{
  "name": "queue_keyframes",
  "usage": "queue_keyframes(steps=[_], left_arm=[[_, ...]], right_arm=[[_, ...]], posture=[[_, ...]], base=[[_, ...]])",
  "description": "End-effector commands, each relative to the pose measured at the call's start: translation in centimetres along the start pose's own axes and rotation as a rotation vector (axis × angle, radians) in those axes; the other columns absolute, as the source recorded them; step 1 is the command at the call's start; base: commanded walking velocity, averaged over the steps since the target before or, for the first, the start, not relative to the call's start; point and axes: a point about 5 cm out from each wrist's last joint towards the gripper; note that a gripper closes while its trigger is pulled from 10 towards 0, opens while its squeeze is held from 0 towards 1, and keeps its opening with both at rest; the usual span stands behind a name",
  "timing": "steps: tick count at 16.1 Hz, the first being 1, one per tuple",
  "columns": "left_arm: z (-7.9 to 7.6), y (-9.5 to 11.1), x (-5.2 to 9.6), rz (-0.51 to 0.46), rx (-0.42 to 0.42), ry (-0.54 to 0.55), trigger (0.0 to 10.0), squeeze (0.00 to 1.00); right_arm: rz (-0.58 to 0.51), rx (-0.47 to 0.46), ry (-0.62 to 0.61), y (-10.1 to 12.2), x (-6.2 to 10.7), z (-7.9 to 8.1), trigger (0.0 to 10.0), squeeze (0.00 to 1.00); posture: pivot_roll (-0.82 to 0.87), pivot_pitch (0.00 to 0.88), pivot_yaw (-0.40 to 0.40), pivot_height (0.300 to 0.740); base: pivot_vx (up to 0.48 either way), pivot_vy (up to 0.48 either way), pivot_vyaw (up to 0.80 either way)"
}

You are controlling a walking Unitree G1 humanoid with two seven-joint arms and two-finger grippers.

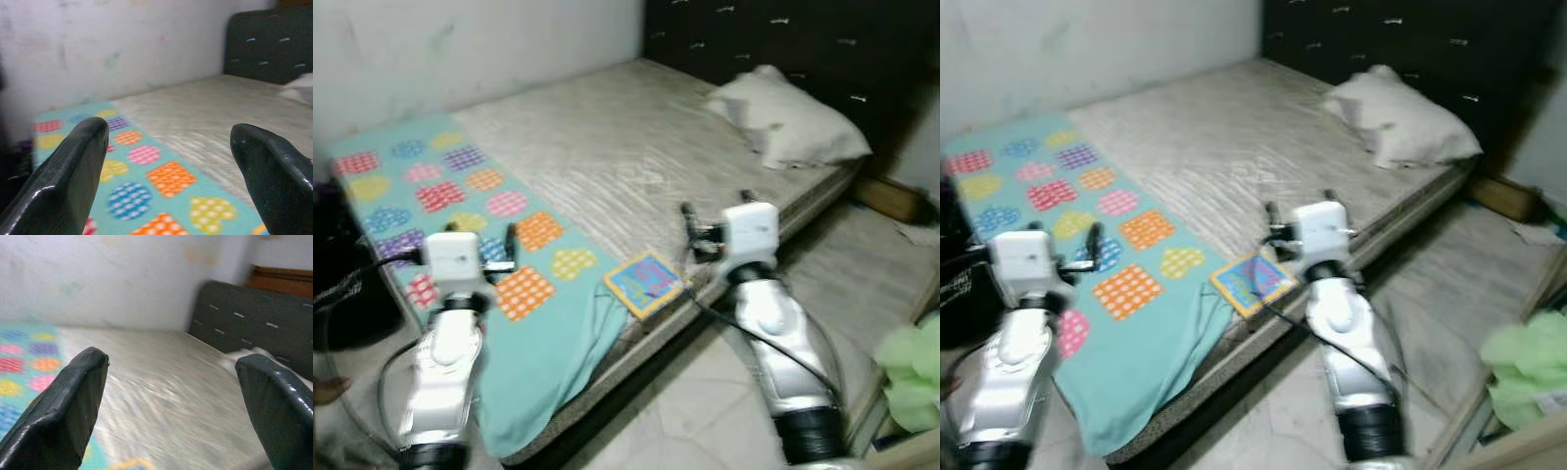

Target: Clean up the room

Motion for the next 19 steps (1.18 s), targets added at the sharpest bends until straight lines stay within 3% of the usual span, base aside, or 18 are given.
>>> queue_keyframes(steps=[1, 6, 10, 14, 19], left_arm=[[-0.6, 0.4, -0.2, -0.015, 0.008, -0.013, 10.0, 0.0], [-0.6, 0.3, -0.2, -0.01, 0.009, -0.013, 10.0, 0.0], [0.2, -1.6, 0.4, 0.079, -0.011, -0.024, 10.0, 0.0], [1.8, -3.8, 1.5, 0.182, -0.03, -0.009, 10.0, 0.0], [2.3, -5.6, 2.4, 0.262, -0.06, -0.006, 10.0, 0.0]], right_arm=[[0.006, 0.011, -0.015, -0.1, 0.1, -0.8, 10.0, 0.0], [0.008, 0.009, -0.014, -0.3, 0.2, -0.8, 10.0, 0.0], [0.052, -0.009, 0.012, -1.3, 0.6, -0.7, 10.0, 0.0], [0.131, 0.007, 0.011, -3.0, 0.6, -2.0, 10.0, 0.0], [0.254, -0.023, 0.047, -5.5, 2.2, -2.0, 10.0, 0.0]], posture=[[-0.08, 0.0, -0.025, 0.74], [-0.08, 0.0, -0.025, 0.74], [-0.07, 0.0, -0.026, 0.74], [-0.05, 0.0, -0.029, 0.74], [-0.05, 0.0, -0.023, 0.74]], base=[[0.0, 0.0, 0.8], [0.0, 0.0, 0.8], [0.0, 0.0, 0.8], [0.0, 0.0, 0.8], [0.0, 0.0, 0.31]])
Point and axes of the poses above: a point about 5 cm out from each wrist's last joint towards the gripper, its own x axis pointing back from the gripper into the wrist, its own y axis along the axis of the wrist's last joint, z = x × y
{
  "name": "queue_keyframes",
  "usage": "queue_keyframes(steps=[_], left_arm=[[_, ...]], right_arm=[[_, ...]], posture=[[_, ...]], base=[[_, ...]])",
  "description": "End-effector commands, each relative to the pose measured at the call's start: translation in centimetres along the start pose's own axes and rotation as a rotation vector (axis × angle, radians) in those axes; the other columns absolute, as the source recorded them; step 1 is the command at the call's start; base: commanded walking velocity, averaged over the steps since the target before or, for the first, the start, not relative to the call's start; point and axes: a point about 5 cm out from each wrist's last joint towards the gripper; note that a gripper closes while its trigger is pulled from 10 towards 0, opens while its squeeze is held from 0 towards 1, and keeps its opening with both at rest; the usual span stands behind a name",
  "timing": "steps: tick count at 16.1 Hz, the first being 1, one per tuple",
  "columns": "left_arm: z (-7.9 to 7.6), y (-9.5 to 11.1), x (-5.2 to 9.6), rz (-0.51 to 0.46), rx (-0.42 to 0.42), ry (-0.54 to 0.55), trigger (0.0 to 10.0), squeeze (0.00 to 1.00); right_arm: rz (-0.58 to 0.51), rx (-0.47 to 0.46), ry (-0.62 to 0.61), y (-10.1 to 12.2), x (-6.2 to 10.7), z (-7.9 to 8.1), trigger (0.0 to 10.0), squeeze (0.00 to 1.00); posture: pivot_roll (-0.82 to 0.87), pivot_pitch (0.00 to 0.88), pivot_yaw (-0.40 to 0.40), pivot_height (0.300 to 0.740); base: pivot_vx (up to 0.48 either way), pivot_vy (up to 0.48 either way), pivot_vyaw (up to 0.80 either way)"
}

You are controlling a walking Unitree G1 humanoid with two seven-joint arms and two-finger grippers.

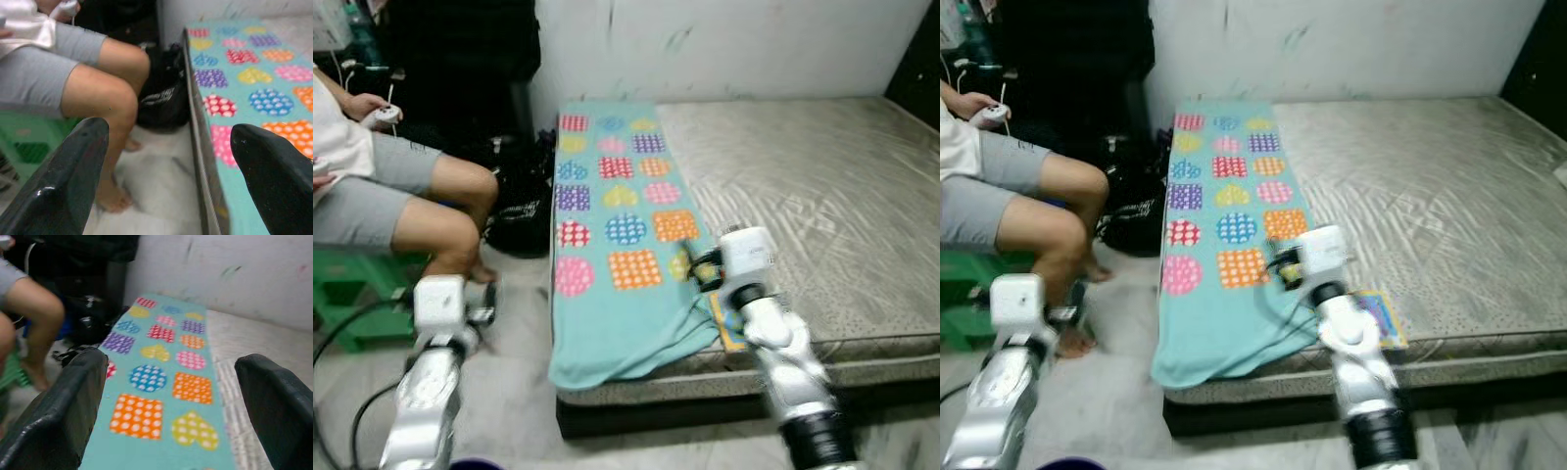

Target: Clean up the room

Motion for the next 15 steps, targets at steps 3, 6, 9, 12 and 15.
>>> queue_keyframes(steps=[3, 6, 9, 12, 15], left_arm=[[-0.7, 0.7, -0.7, -0.039, 0.002, 0.005, 10.0, 0.0], [-1.6, 0.6, -1.1, -0.051, 0.004, -0.006, 10.0, 0.0], [-0.4, -2.1, -0.7, 0.049, -0.03, 0.023, 10.0, 0.0], [0.1, -3.3, -0.3, 0.086, -0.012, 0.041, 10.0, 0.0], [-1.4, -2.6, -0.9, 0.043, 0.022, -0.003, 10.0, 0.0]], right_arm=[[0.085, -0.027, 0.024, -2.1, 0.8, -0.2, 10.0, 0.0], [0.101, -0.008, 0.027, -3.1, 1.2, -0.5, 10.0, 0.0], [0.18, -0.024, 0.008, -5.3, 2.2, -1.1, 10.0, 0.0], [0.222, -0.035, -0.014, -6.7, 3.3, -1.5, 10.0, 0.0], [0.203, -0.014, 0.002, -6.6, 3.4, -1.1, 10.0, 0.0]], posture=[[-0.05, 0.0, -0.021, 0.74], [-0.05, 0.0, -0.019, 0.74], [-0.06, 0.0, -0.013, 0.74], [-0.08, 0.0, -0.006, 0.74], [-0.1, 0.0, 0.0, 0.74]], base=[[0.0, 0.0, 0.0], [0.0, 0.0, 0.17], [0.0, 0.0, 0.67], [0.0, 0.0, 0.0], [0.0, 0.0, 0.0]])
Point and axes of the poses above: a point about 5 cm out from each wrist's last joint towards the gripper, its own x axis pointing back from the gripper into the wrist, its own y axis along the axis of the wrist's last joint, z = x × y
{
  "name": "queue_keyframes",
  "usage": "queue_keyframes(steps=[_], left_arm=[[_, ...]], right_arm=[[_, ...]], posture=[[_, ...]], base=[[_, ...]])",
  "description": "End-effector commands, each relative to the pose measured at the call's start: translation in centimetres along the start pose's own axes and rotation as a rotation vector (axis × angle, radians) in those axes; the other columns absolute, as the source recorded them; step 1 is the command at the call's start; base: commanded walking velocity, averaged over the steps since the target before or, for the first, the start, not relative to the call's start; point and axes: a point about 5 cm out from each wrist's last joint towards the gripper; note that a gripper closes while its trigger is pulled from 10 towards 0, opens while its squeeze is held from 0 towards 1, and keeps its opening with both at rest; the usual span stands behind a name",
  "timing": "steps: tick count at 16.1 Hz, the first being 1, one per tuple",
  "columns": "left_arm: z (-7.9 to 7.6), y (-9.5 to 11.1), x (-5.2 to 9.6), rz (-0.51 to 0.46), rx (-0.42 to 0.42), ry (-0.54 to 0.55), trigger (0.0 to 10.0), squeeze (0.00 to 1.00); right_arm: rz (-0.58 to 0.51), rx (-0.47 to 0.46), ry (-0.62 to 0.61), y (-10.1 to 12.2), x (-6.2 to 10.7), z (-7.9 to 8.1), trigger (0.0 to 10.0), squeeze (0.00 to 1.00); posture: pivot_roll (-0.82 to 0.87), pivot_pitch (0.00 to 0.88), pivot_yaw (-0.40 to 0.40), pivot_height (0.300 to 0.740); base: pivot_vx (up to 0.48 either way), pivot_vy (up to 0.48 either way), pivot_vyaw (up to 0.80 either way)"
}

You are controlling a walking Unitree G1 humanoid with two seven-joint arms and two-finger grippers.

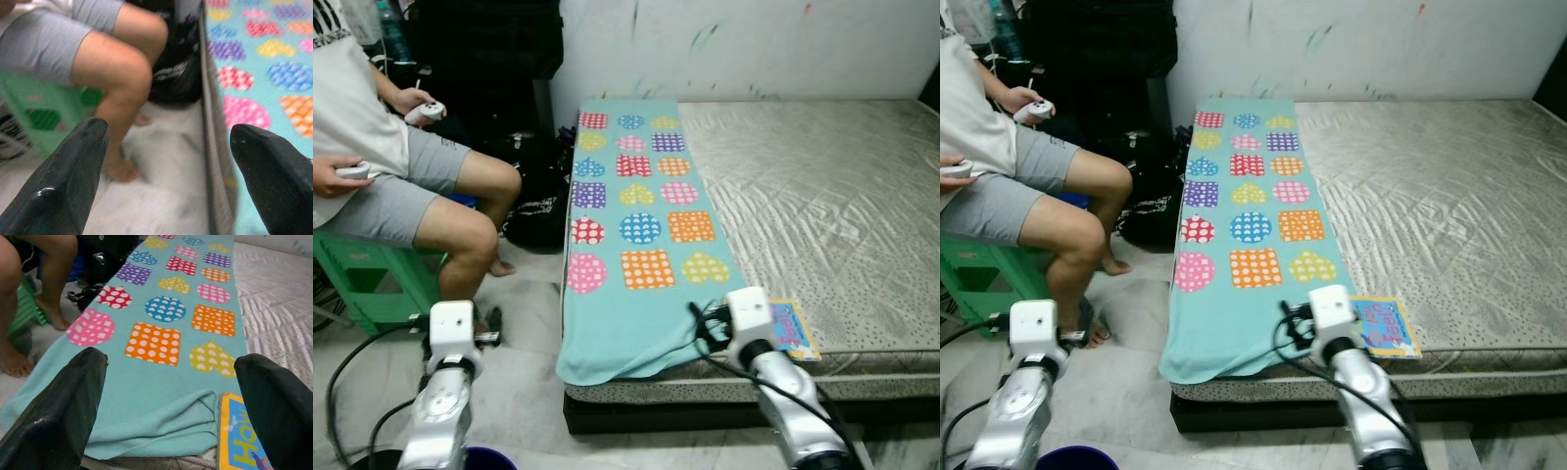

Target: Clean up the room

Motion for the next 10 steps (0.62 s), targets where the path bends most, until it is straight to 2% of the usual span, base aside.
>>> queue_keyframes(steps=[1, 4, 7, 10], left_arm=[[-0.5, 0.5, -0.2, -0.025, 0.008, -0.025, 10.0, 0.0], [-1.6, 1.0, -0.4, -0.05, 0.023, -0.078, 10.0, 0.0], [-2.7, 2.2, -0.7, -0.103, 0.055, -0.154, 10.0, 0.0], [-3.2, 2.8, -0.9, -0.125, 0.063, -0.178, 10.0, 0.0]], right_arm=[[-0.036, 0.014, -0.01, 0.7, 0.1, -0.3, 10.0, 0.0], [-0.053, 0.011, -0.011, 1.0, 0.0, -0.2, 10.0, 0.0], [-0.084, 0.034, 0.0, 2.0, -0.7, 0.0, 10.0, 0.0], [-0.103, 0.041, -0.004, 2.5, -0.9, 0.1, 10.0, 0.0]], posture=[[-0.1, 0.0, 0.004, 0.74], [-0.12, 0.0, 0.014, 0.74], [-0.13, 0.0, 0.023, 0.74], [-0.14, 0.0, 0.035, 0.74]], base=[[0.0, 0.0, 0.0], [0.0, 0.0, 0.6], [0.0, 0.0, 0.0], [0.275, 0.0, 0.0]])
Point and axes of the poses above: a point about 5 cm out from each wrist's last joint towards the gripper, its own x axis pointing back from the gripper into the wrist, its own y axis along the axis of the wrist's last joint, z = x × y
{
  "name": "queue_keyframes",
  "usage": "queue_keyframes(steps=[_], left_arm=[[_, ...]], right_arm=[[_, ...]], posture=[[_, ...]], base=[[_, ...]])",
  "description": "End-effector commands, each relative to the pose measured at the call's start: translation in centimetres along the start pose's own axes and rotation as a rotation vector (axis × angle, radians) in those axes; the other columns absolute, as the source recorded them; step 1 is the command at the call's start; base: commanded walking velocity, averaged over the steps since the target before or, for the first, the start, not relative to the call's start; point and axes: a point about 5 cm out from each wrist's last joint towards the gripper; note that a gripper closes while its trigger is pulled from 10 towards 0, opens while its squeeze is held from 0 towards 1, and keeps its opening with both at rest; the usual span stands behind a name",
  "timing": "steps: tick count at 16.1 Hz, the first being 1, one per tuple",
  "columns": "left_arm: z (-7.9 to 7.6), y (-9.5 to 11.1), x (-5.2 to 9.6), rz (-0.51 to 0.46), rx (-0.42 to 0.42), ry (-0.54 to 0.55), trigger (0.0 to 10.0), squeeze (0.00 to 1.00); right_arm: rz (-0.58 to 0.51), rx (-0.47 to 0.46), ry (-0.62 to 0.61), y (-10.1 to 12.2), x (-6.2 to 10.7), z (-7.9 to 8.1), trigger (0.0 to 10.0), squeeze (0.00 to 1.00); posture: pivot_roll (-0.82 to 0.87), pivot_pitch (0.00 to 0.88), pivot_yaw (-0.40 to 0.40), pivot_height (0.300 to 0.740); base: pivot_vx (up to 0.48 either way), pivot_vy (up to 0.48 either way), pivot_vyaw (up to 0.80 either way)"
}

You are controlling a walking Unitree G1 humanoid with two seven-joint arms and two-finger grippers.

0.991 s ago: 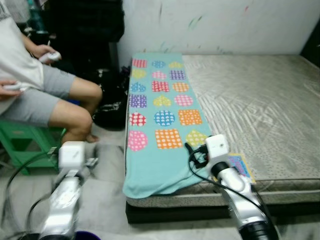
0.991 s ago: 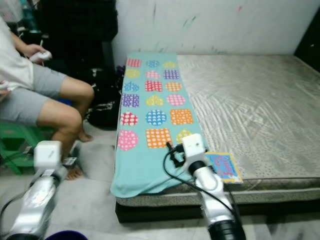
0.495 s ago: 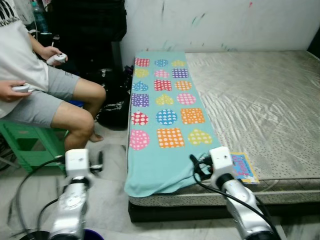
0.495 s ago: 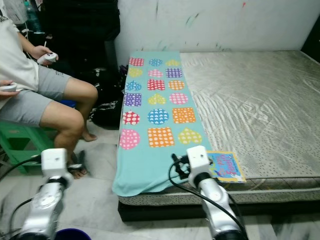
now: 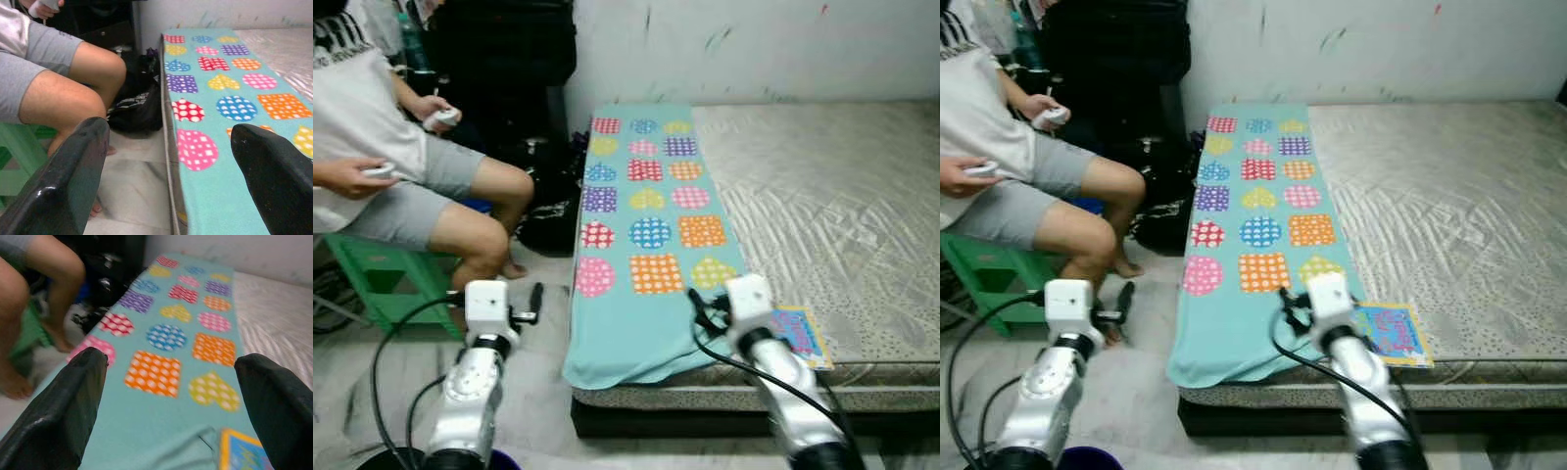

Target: Clean up the room

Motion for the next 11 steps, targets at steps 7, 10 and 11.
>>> queue_keyframes(steps=[7, 10, 11], left_arm=[[-0.25, 0.27, -0.06, -0.009, 0.007, -0.026, 10.0, 0.0], [-0.16, 0.33, -0.11, -0.012, 0.011, 0.011, 10.0, 0.0], [-0.14, 0.35, -0.12, -0.013, 0.01, 0.013, 10.0, 0.0]], right_arm=[[-0.013, 0.01, -0.022, -0.07, 0.25, -0.19, 10.0, 0.0], [-0.011, 0.017, -0.045, -0.18, 0.31, -0.7, 10.0, 0.0], [-0.011, 0.018, -0.049, -0.19, 0.32, -0.78, 10.0, 0.0]], posture=[[-0.13, 0.0, 0.039, 0.74], [-0.13, 0.0, 0.036, 0.74], [-0.13, 0.0, 0.036, 0.74]], base=[[0.199, 0.0, 0.0], [0.0, 0.0, 0.0], [0.0, 0.0, 0.0]])
Point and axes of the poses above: a point about 5 cm out from each wrist's last joint towards the gripper, its own x axis pointing back from the gripper into the wrist, its own y axis along the axis of the wrist's last joint, z = x × y
